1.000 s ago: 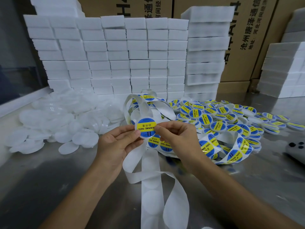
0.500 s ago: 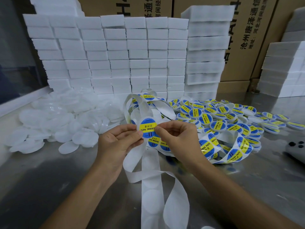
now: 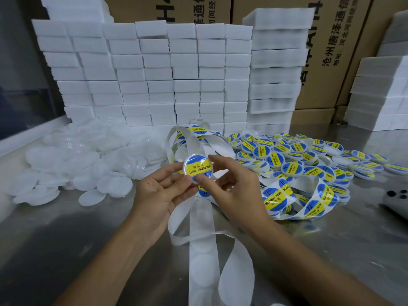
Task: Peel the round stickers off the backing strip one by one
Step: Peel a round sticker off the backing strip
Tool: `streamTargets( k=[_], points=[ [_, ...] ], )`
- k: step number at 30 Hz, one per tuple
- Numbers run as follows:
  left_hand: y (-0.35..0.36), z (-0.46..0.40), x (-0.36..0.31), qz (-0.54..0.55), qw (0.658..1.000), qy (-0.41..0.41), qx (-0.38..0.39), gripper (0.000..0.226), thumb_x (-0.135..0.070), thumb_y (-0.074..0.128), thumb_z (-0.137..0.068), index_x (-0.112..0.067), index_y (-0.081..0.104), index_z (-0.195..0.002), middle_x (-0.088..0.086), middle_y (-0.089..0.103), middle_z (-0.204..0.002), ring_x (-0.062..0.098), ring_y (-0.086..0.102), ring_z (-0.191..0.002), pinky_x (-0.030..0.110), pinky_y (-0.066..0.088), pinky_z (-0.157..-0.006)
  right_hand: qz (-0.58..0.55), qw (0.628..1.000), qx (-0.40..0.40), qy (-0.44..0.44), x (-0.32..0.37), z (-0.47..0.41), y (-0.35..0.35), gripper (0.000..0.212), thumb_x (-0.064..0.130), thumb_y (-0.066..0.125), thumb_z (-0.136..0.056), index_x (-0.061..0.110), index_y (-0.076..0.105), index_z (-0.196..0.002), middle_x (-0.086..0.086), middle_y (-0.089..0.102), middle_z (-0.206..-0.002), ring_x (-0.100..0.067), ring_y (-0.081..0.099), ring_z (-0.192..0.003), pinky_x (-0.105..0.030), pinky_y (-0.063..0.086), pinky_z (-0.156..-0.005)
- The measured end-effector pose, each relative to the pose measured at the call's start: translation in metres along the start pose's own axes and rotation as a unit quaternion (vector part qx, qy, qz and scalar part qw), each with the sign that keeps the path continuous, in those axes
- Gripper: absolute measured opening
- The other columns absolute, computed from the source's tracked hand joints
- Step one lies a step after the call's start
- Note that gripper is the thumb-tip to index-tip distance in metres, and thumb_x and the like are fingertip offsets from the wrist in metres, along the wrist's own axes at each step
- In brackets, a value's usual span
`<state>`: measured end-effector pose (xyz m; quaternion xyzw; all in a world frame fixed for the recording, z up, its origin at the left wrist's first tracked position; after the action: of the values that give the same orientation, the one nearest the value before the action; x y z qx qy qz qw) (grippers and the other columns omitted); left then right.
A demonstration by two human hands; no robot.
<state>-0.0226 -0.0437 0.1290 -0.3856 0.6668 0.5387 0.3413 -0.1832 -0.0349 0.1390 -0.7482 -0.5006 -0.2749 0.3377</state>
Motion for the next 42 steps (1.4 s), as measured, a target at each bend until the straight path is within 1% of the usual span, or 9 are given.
streamTargets(
  k=[7, 10, 14, 19, 26, 33, 35, 38, 42],
  points=[
    [0.006, 0.004, 0.0, -0.022, 0.999, -0.01, 0.041, 0.027, -0.003, 0.067, -0.068, -0.015, 0.079, -0.087, 0.013, 0.075, -0.081, 0.023, 0.074, -0.079, 0.025, 0.059, -0.065, -0.026, 0.999, -0.029, 0.02, -0.003, -0.008, -0.009, 0.006, 0.016, 0.069, -0.091, 0.012, 0.073, -0.092, 0.003, 0.073, -0.078, -0.008, 0.067, -0.066, -0.032, 0.057, -0.065],
    [0.008, 0.004, -0.002, -0.029, 0.999, -0.003, 0.044, 0.028, -0.003, 0.067, -0.066, -0.019, 0.081, -0.086, 0.012, 0.075, -0.08, 0.023, 0.074, -0.078, 0.025, 0.059, -0.065, -0.032, 0.999, -0.025, 0.018, -0.002, -0.007, -0.007, 0.008, 0.019, 0.071, -0.089, 0.011, 0.071, -0.091, 0.002, 0.071, -0.076, -0.013, 0.066, -0.065, -0.036, 0.056, -0.064],
    [0.007, 0.004, -0.003, -0.034, 0.998, 0.007, 0.057, 0.033, -0.003, 0.067, -0.064, -0.023, 0.081, -0.085, 0.009, 0.073, -0.072, 0.02, 0.074, -0.073, 0.024, 0.058, -0.066, -0.03, 0.998, -0.006, 0.058, -0.003, -0.003, 0.001, 0.032, 0.04, 0.085, -0.071, 0.028, 0.063, -0.091, 0.016, 0.064, -0.069, -0.004, 0.056, -0.057, -0.022, 0.049, -0.058],
    [0.007, 0.004, 0.0, -0.022, 0.998, -0.002, 0.065, 0.035, -0.006, 0.074, -0.058, -0.016, 0.08, -0.09, 0.015, 0.074, -0.079, 0.026, 0.074, -0.078, 0.027, 0.059, -0.066, -0.071, 0.996, -0.018, 0.056, -0.003, -0.006, -0.002, 0.011, 0.022, 0.069, -0.091, 0.012, 0.067, -0.088, -0.009, 0.071, -0.073, -0.026, 0.068, -0.067, -0.049, 0.056, -0.061],
    [0.009, 0.006, 0.001, -0.071, 0.992, 0.03, 0.095, 0.036, -0.005, 0.073, -0.059, -0.022, 0.08, -0.09, 0.005, 0.072, -0.069, 0.02, 0.073, -0.071, 0.027, 0.059, -0.068, -0.034, 0.996, -0.038, 0.068, -0.002, 0.0, 0.0, 0.045, 0.056, 0.081, -0.064, 0.019, 0.058, -0.077, -0.002, 0.066, -0.065, -0.019, 0.06, -0.058, -0.033, 0.051, -0.055],
    [0.004, 0.002, 0.002, -0.077, 0.993, 0.031, 0.088, 0.041, -0.006, 0.073, -0.061, -0.011, 0.076, -0.102, 0.015, 0.068, -0.074, 0.028, 0.073, -0.076, 0.029, 0.059, -0.069, -0.069, 0.996, -0.032, 0.053, -0.004, -0.005, -0.003, 0.024, 0.022, 0.067, -0.092, 0.003, 0.059, -0.079, -0.014, 0.069, -0.072, -0.028, 0.069, -0.066, -0.051, 0.055, -0.06],
    [0.001, 0.0, 0.001, -0.067, 0.995, 0.03, 0.068, 0.039, -0.003, 0.069, -0.064, -0.01, 0.073, -0.103, 0.013, 0.067, -0.075, 0.026, 0.073, -0.077, 0.029, 0.059, -0.067, -0.072, 0.997, -0.004, 0.037, -0.003, -0.004, -0.002, 0.01, 0.017, 0.07, -0.089, 0.009, 0.065, -0.091, -0.013, 0.07, -0.073, -0.026, 0.07, -0.067, -0.048, 0.057, -0.064],
    [-0.002, -0.001, -0.001, -0.069, 0.995, 0.031, 0.063, 0.037, -0.004, 0.066, -0.068, -0.011, 0.071, -0.104, 0.007, 0.073, -0.078, 0.024, 0.074, -0.078, 0.028, 0.059, -0.067, -0.065, 0.996, 0.046, 0.03, -0.002, -0.004, 0.0, 0.03, 0.017, 0.08, -0.08, 0.023, 0.064, -0.106, -0.014, 0.07, -0.078, -0.028, 0.066, -0.065, -0.037, 0.056, -0.063],
    [-0.005, -0.002, -0.002, -0.071, 0.995, 0.021, 0.061, 0.033, -0.004, 0.064, -0.069, -0.01, 0.071, -0.101, 0.014, 0.074, -0.089, 0.027, 0.074, -0.08, 0.03, 0.059, -0.065, -0.091, 0.993, 0.062, 0.048, -0.004, -0.006, -0.001, 0.027, 0.02, 0.083, -0.076, 0.023, 0.064, -0.096, -0.012, 0.069, -0.07, -0.022, 0.064, -0.056, -0.029, 0.053, -0.055]
  ],
)
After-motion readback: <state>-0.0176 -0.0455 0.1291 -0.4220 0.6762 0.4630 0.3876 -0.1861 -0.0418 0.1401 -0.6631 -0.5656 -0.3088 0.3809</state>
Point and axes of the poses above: each hand's wrist, its own z-axis away from the middle knuckle, its own y-axis out of the palm, x = y × z, the point moved 4 cm from there along -z, towards the middle knuckle
